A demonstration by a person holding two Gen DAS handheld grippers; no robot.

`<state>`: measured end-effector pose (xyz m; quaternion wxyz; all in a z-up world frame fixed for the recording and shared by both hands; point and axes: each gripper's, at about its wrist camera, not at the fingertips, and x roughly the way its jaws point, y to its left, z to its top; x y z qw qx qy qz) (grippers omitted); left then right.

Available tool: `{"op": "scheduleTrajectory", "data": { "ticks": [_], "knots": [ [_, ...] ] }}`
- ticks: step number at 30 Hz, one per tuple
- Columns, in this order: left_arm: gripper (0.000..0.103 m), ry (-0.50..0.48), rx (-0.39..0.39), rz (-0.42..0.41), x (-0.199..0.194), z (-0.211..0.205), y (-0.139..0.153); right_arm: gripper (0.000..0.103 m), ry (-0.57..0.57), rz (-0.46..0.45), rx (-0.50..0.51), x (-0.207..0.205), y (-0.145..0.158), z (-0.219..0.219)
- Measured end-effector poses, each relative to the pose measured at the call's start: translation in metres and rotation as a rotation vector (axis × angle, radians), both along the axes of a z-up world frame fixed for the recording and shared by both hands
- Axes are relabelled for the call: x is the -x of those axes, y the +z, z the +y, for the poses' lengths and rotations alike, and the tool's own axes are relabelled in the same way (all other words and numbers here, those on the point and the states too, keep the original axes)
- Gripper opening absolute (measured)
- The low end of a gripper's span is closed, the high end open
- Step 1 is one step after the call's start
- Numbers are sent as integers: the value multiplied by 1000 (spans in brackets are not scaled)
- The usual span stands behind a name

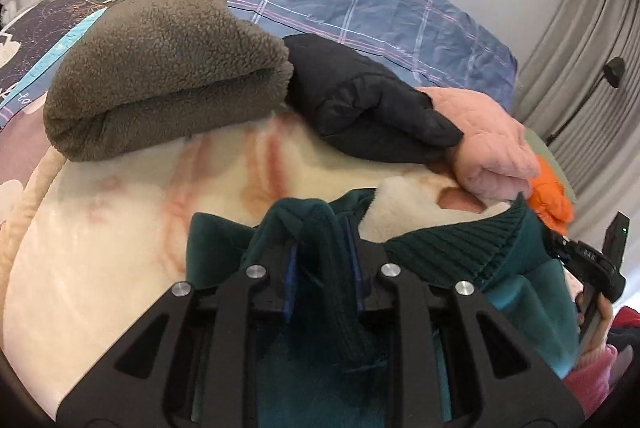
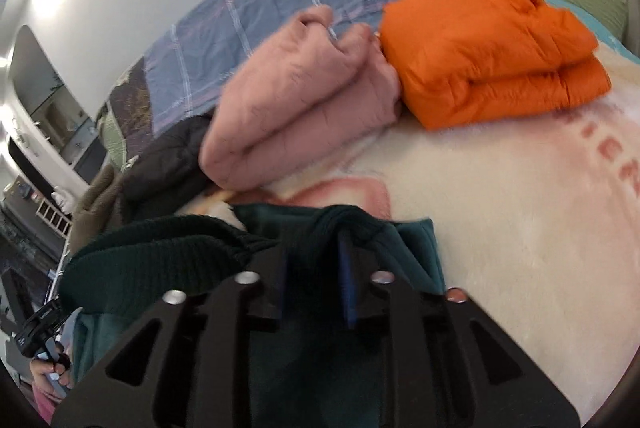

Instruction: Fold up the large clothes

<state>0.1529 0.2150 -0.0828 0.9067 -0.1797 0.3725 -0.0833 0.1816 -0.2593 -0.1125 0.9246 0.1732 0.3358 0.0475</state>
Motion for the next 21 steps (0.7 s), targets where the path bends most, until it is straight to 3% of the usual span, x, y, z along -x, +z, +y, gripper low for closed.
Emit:
{"op": "scheduleTrajectory", "data": {
  "ticks": [1, 2, 5, 6, 7, 8, 9, 11, 12, 14, 17, 19, 21],
  "knots": [
    [26, -5, 24, -1, 4, 2, 4, 60, -26, -23, 25, 6, 7, -2],
    [27, -10, 66, -7, 7, 8, 11, 66, -54, -58, 46, 15, 18, -1],
    [39, -27, 170, -54, 24, 19, 31, 66, -60, -147, 77, 37, 40, 0],
    [46, -22, 170, -68, 30, 19, 39, 66, -34, -165, 74, 46, 47, 4],
    [70, 1, 147, -85, 35, 17, 44, 66, -12, -169, 73, 49, 50, 8],
    [84, 85, 50, -115, 45, 14, 53, 66, 18, -168, 77, 52, 52, 13],
    [88, 154, -51, -160, 53, 9, 61, 66, 56, -159, 94, 54, 53, 23],
    [88, 200, -167, -243, 68, 2, 76, 66, 105, -150, 113, 57, 52, 39],
    [87, 196, -157, -267, 73, -1, 81, 66, 139, -146, 114, 58, 51, 49],
    [83, 90, -94, -284, 75, -15, 87, 66, 196, -150, 106, 58, 50, 65],
    [64, -57, -116, -268, 65, -56, 86, 66, 269, -140, 80, 51, 47, 95],
    [45, -157, -147, -225, 51, -88, 74, 66, 294, -120, 107, 42, 39, 115],
    [42, -178, -221, -153, 33, -107, 49, 66, 272, -94, 195, 30, 25, 125]
  ]
}}
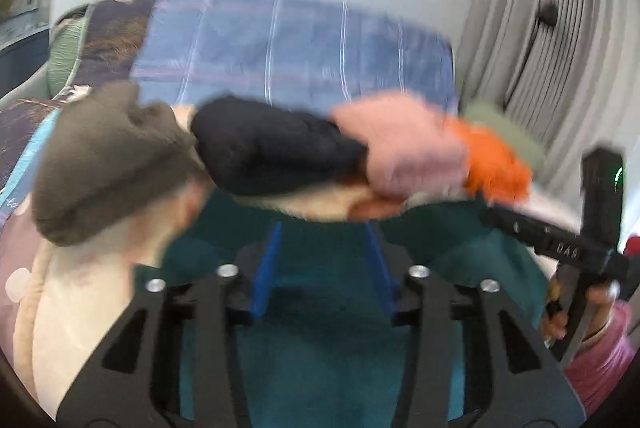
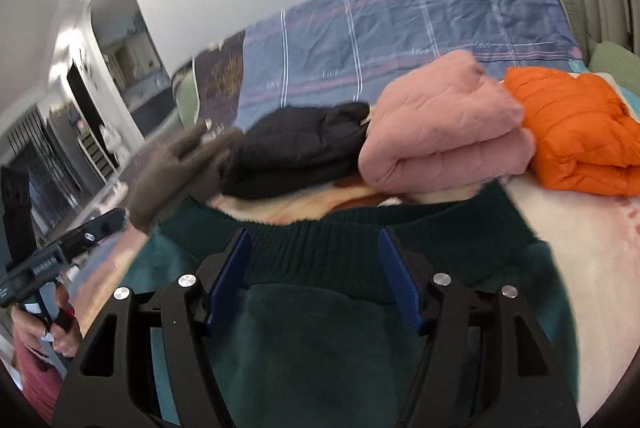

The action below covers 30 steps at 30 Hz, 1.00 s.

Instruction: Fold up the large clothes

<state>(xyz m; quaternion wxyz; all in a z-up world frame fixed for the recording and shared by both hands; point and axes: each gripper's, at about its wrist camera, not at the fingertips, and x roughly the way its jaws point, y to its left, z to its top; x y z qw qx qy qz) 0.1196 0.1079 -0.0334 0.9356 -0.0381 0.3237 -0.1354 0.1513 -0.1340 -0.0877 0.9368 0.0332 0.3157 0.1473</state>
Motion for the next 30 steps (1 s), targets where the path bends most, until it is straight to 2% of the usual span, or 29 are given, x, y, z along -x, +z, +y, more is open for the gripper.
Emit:
{"op": "scheduleTrajectory", "data": {
  "ticks": [1, 2, 3, 4, 6, 7, 9, 11, 12, 14, 16, 18, 19, 20, 22, 23, 24, 25, 26, 27, 29, 30],
  "knots": [
    [42, 30, -50, 12, -5, -4, -11, 66, -46, 10, 63, -7, -11, -1],
    [43, 106, -155, 24, -15, -6, -31, 66, -84, 35, 87, -13, -20, -7],
    [51, 134, -207, 19, -20, -5, -47, 66, -106, 83, 36, -20, -30, -24],
    [52, 114, -190, -3, -22, 2, -65, 66, -121, 117, -14, -24, -36, -38],
    [54, 129, -89, 9, -19, 18, -75, 62, -144, 158, -73, -34, -45, -63],
    [54, 132, -71, 10, -18, 21, -73, 56, -153, 149, -58, -36, -48, -66],
    [54, 135, -78, 2, -15, 16, -75, 56, -158, 119, -11, -36, -54, -61],
    [54, 138, -89, -1, -14, 15, -74, 57, -167, 76, 77, -31, -53, -47],
    [54, 139, -85, -3, -12, 16, -72, 57, -163, 58, 99, -27, -49, -45],
    [54, 139, -41, -13, -12, 26, -64, 58, -154, 56, 72, -21, -38, -49],
    [60, 155, 15, -27, -2, 43, -50, 61, -171, 24, 21, -14, -20, -70],
    [67, 189, 61, -66, 2, 66, -32, 68, -236, -29, 14, -14, 1, -95],
    [73, 202, 75, -61, -4, 79, -25, 72, -262, -25, 18, -18, 6, -103],
    [75, 179, 99, -20, -15, 87, -26, 75, -285, 24, 23, -30, 5, -112],
    [76, 115, 171, 99, -36, 95, -36, 75, -242, 144, 5, -50, -8, -120],
    [75, 100, 206, 177, -50, 96, -47, 70, -208, 197, -19, -60, -18, -120],
    [67, 93, 203, 225, -58, 93, -56, 63, -208, 240, 3, -68, -29, -119],
    [55, 103, 164, 241, -61, 89, -61, 34, -239, 244, 61, -71, -34, -117],
    [26, 130, 114, 247, -63, 85, -64, 28, -264, 235, 104, -72, -36, -115],
    [17, 133, 131, 243, -61, 85, -64, 24, -256, 206, 48, -67, -29, -119],
    [14, 144, 176, 170, -45, 94, -51, 14, -263, 126, -48, -53, -10, -128],
    [14, 165, 179, 119, -33, 100, -41, 13, -266, 72, -94, -43, 4, -133]
  ]
}}
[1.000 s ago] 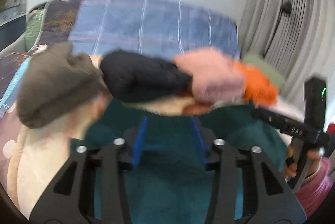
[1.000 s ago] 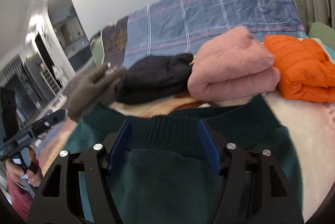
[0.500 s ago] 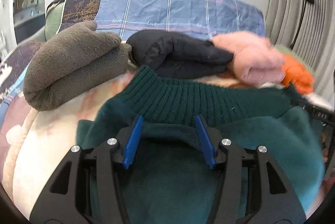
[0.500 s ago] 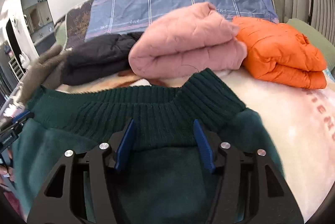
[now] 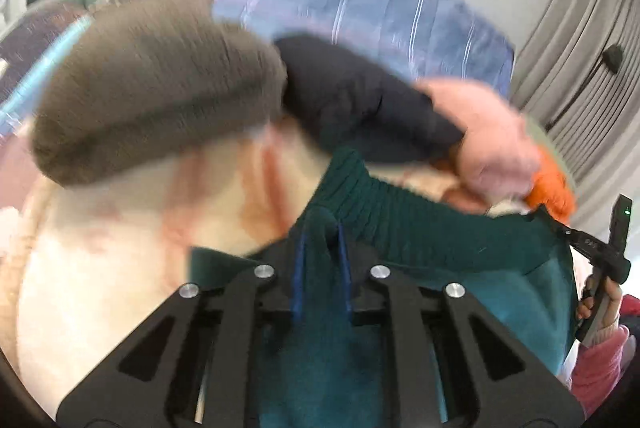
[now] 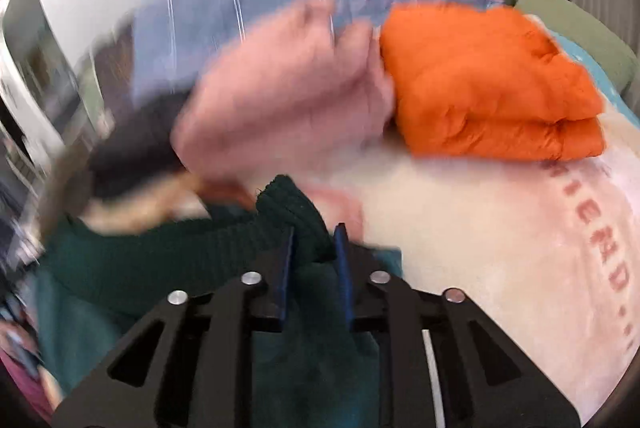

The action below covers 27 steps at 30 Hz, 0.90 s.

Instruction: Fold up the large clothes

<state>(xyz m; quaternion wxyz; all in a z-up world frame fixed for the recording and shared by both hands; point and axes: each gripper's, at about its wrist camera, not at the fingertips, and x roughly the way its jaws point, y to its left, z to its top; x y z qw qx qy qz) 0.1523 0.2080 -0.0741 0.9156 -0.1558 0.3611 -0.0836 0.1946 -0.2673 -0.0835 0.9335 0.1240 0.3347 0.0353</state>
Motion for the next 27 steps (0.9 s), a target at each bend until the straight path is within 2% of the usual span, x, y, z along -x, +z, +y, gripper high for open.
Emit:
{"op": "scheduleTrajectory", "data": {
  "ticks": [2, 3, 4, 5, 6, 7, 9, 11, 13, 15, 17, 19, 20, 24, 26, 27],
  "knots": [
    [14, 32, -7, -30, 13, 5, 8, 0, -19, -63, -13, 5, 15, -2],
    [14, 37, -27, -31, 14, 5, 9, 0, -68, -92, 52, 3, 21, 0],
    [14, 45, -83, -19, 13, 1, 3, 0, -85, -91, 110, -4, 18, 3],
    [14, 51, -119, -1, 10, -3, -4, 0, -88, -71, 150, -13, 10, 7],
    [15, 56, -165, 29, 4, -10, -15, 0, -91, -9, 197, -27, -9, 11],
    [18, 56, -207, 53, 0, -14, -26, 0, -89, 57, 209, -36, -29, 13],
    [22, 55, -299, 62, -4, -30, -41, 0, -87, 107, 192, -36, -55, 11],
    [22, 51, -406, 41, -2, -45, -35, 0, -96, 76, 183, -32, -51, 8],
    [24, 40, -457, 44, -1, -49, -34, 0, -108, 50, 177, -28, -40, 5],
    [28, 53, -422, 52, -1, -40, -31, 3, -80, 2, 171, -11, -21, 10],
    [31, 83, -340, 40, 9, -29, -21, 3, -10, -39, 160, 6, -6, 24],
    [26, 106, -253, 11, 15, -24, -6, 11, 87, -93, 167, 27, 9, 49],
    [25, 103, -209, -32, 21, -26, 9, 15, 140, -121, 170, 37, 16, 66],
    [26, -11, -177, -141, 28, -60, 42, 18, 301, -138, 79, 54, 23, 114],
    [37, -84, -184, -154, 24, -84, 40, 28, 356, -93, 69, 52, 8, 139],
    [47, -91, -214, -133, 19, -94, 29, 30, 365, -33, 102, 45, -12, 154]
  ]
}}
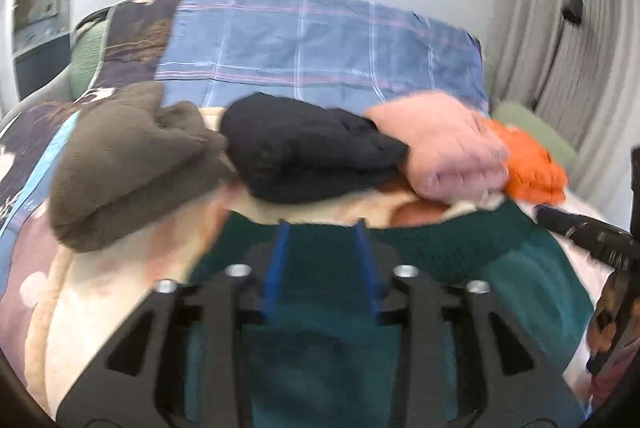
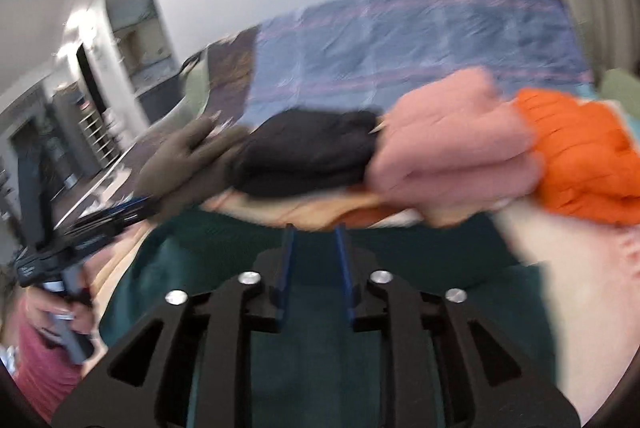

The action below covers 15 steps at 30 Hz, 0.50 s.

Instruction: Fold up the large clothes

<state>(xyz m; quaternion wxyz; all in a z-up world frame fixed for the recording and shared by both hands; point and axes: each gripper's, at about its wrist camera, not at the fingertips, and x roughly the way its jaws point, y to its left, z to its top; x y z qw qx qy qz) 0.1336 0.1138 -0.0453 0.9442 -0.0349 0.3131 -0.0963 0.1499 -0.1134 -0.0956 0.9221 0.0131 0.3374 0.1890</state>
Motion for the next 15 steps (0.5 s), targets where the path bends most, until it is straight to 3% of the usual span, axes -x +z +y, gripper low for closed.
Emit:
{"op": "scheduleTrajectory", "data": {
  "ticks": [2, 4, 8, 15],
  "knots": [
    [50, 17, -96, 100, -18, -16, -42, 33, -24, 93, 77, -14, -44, 15],
    [50, 18, -138, 70, -22, -22, -74, 33, -23, -2, 108, -9, -63, 19],
    [50, 22, -119, 61, -19, -19, -69, 33, -11, 26, 68, -11, -59, 12],
    [50, 14, -96, 59, -15, -21, -70, 34, -14, 13, 95, -11, -61, 18]
  ]
}}
